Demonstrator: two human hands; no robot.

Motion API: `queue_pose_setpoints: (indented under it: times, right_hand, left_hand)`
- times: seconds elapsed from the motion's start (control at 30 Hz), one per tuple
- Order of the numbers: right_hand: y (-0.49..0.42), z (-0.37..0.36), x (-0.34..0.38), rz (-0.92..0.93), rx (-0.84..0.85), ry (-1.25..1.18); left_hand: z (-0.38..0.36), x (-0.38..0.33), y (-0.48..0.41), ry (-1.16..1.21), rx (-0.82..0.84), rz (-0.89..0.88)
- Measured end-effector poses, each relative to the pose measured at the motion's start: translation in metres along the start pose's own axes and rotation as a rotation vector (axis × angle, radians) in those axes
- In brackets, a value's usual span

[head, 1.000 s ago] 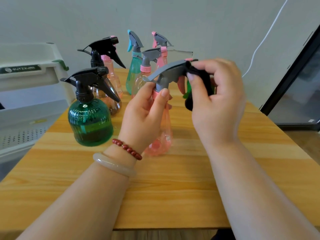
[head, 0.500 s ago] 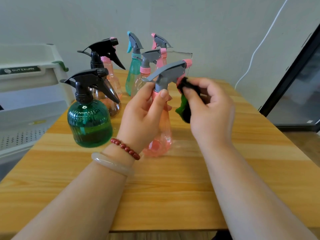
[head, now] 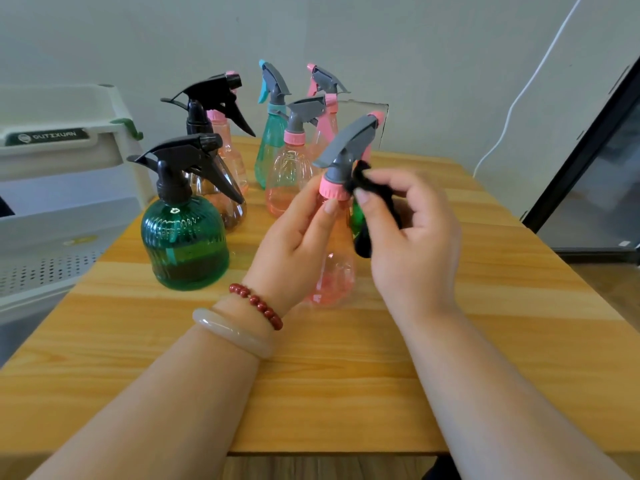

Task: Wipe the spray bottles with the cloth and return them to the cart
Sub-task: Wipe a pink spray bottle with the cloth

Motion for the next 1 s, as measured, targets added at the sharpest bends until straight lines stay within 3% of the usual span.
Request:
queue_pose_setpoints:
  times: [0.2, 0.5, 0.6, 0.7, 0.83, 1.0]
  right_hand:
    - [0.012, -0.019, -0.022, -0.117, 0.112, -0.027]
    - [0.012, -0.018, -0.035, -0.314, 0.072, -0.223]
    - [0.001, -0.011, -0.018, -0.233, 0.005, -0.333]
    - [0.01, -0.023, -0.011, -0.192, 0.068, -0.177]
    - [0.026, -0.029, -0.05, -0.458, 0.053, -0.231]
    - [0.01, -0.022, -0.036, -0.362, 0.019, -0.267]
  left_hand:
    - [0.008, 0.006, 0.001, -0.006, -0.043, 0.027]
    - [0.006, 0.009, 0.0, -0.01, -0.043, 0.03]
    - [0.004, 0.009, -0.001, -0.007, -0.031, 0.027]
    - [0.006, 0.006, -0.002, 0.029, -0.05, 0.025]
    - [0.01, 0.006, -0.001, -0.011, -0.063, 0.025]
    - [0.004, 0.011, -0.001, -0.01, -0.029, 0.028]
Point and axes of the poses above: each hand's wrist, its own y-axis away from the middle knuckle, its own z-axis out of the back of the hand, x = y × z, the point moved 10 cm from there along -y, towards the middle knuckle, and after that the axes turned 9 degrees about x, right-handed, at the moved point
